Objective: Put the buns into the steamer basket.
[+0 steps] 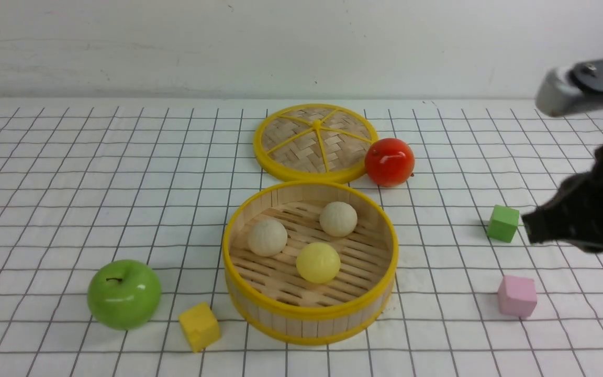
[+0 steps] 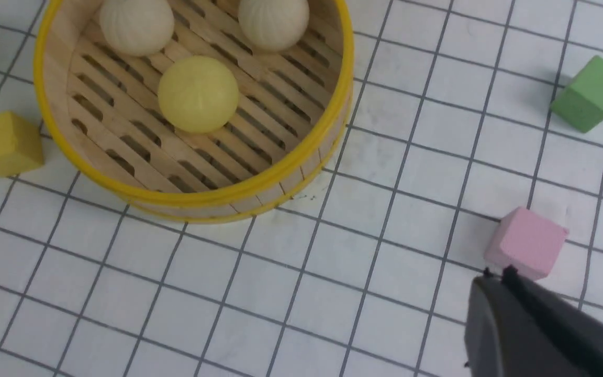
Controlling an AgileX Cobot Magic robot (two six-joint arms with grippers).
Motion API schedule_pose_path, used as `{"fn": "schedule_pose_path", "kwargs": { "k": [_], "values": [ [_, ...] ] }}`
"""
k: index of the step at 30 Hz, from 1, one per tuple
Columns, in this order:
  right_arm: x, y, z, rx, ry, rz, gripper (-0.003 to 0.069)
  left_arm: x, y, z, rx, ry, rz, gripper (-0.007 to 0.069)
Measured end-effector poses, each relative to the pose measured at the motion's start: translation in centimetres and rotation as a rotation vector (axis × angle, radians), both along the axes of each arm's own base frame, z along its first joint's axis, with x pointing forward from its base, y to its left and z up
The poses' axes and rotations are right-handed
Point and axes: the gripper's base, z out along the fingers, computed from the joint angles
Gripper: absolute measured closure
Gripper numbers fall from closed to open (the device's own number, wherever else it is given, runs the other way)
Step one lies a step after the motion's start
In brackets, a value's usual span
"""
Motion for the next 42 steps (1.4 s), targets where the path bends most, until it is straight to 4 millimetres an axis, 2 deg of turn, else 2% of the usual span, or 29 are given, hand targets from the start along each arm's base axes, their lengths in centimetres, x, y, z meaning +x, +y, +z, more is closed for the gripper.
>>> {"fn": "schedule_pose_path", "kwargs": {
  "k": [3, 8, 15, 21, 25, 27, 30, 31, 34, 39, 42],
  "values": [
    [-2.4, -0.9, -0.4, 0.039, -0.008, 0.000, 0.0680, 0.0, 0.0, 0.0, 0.000, 0.000, 0.000, 0.0387],
    [-4.3, -1.7, -0.6, 0.050, 0.011, 0.002, 0.0680, 0.0, 0.0, 0.0, 0.000, 0.000, 0.000, 0.0387],
    [-4.9, -2.3, -0.9, -0.010, 0.045, -0.001, 0.0679, 0.0, 0.0, 0.0, 0.000, 0.000, 0.000, 0.0387],
    [-4.4, -3.3, -0.7, -0.132, -0.032, -0.020, 0.0676, 0.0, 0.0, 0.0, 0.000, 0.000, 0.000, 0.0387],
    [-5.0, -5.7, -0.2, -0.121, -0.165, -0.130, 0.0676, 0.0, 0.0, 0.0, 0.000, 0.000, 0.000, 0.0387],
    [-5.9, -6.9, -0.8, -0.085, -0.233, -0.198, 0.0673, 0.0, 0.0, 0.0, 0.000, 0.000, 0.000, 0.0387],
    [-7.6, -8.2, -3.3, -0.046, -0.303, -0.281, 0.0670, 0.0, 0.0, 0.0, 0.000, 0.000, 0.000, 0.0387],
    [-7.7, -8.3, -3.5, -0.041, -0.317, -0.291, 0.0669, 0.0, 0.0, 0.0, 0.000, 0.000, 0.000, 0.0387],
    [-9.8, -9.3, -8.2, -0.024, -0.402, -0.355, 0.0669, 0.0, 0.0, 0.0, 0.000, 0.000, 0.000, 0.0387],
    [-12.9, -9.8, -15.0, -0.006, -0.519, -0.422, 0.0669, 0.0, 0.0, 0.0, 0.000, 0.000, 0.000, 0.0387],
    [-14.0, -10.0, -17.3, 0.012, -0.534, -0.470, 0.0666, 0.0, 0.0, 0.0, 0.000, 0.000, 0.000, 0.0387]
  ]
}}
